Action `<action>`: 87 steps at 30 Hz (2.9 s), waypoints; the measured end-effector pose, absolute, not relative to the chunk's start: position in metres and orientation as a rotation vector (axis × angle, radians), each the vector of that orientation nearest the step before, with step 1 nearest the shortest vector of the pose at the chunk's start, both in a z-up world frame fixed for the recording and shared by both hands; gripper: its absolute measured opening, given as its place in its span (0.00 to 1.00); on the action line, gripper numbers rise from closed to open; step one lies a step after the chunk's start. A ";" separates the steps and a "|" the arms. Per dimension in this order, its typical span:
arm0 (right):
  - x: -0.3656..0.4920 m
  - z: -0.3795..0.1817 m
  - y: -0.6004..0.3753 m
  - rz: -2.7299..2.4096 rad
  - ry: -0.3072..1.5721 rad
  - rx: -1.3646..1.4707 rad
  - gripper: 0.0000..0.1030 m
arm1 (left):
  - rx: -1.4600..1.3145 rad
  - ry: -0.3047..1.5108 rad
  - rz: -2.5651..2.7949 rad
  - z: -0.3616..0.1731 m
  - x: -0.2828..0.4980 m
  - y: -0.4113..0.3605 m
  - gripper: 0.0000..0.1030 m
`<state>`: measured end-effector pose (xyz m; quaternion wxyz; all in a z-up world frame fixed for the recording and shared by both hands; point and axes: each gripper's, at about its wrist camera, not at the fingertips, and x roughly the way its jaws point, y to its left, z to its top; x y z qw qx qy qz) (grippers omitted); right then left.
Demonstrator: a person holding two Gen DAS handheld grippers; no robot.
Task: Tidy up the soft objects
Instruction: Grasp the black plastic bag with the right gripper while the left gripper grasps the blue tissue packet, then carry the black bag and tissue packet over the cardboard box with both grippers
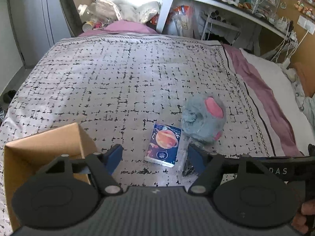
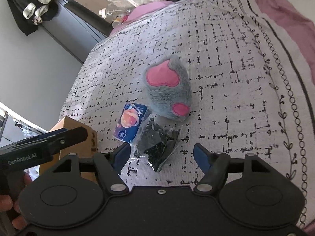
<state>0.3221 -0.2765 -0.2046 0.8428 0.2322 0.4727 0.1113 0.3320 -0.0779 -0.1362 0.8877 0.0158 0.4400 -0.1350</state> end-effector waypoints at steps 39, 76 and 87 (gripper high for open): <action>0.343 -0.239 -0.290 0.256 1.110 0.656 0.37 | 0.092 1.113 -0.265 -0.204 0.384 -0.117 0.49; 0.291 -0.108 -0.188 0.339 0.864 0.382 0.34 | -0.017 0.816 -0.161 -0.091 0.280 0.023 0.49; 0.291 -0.098 -0.136 0.382 0.858 0.300 0.34 | -0.075 0.847 -0.114 -0.120 0.286 0.077 0.49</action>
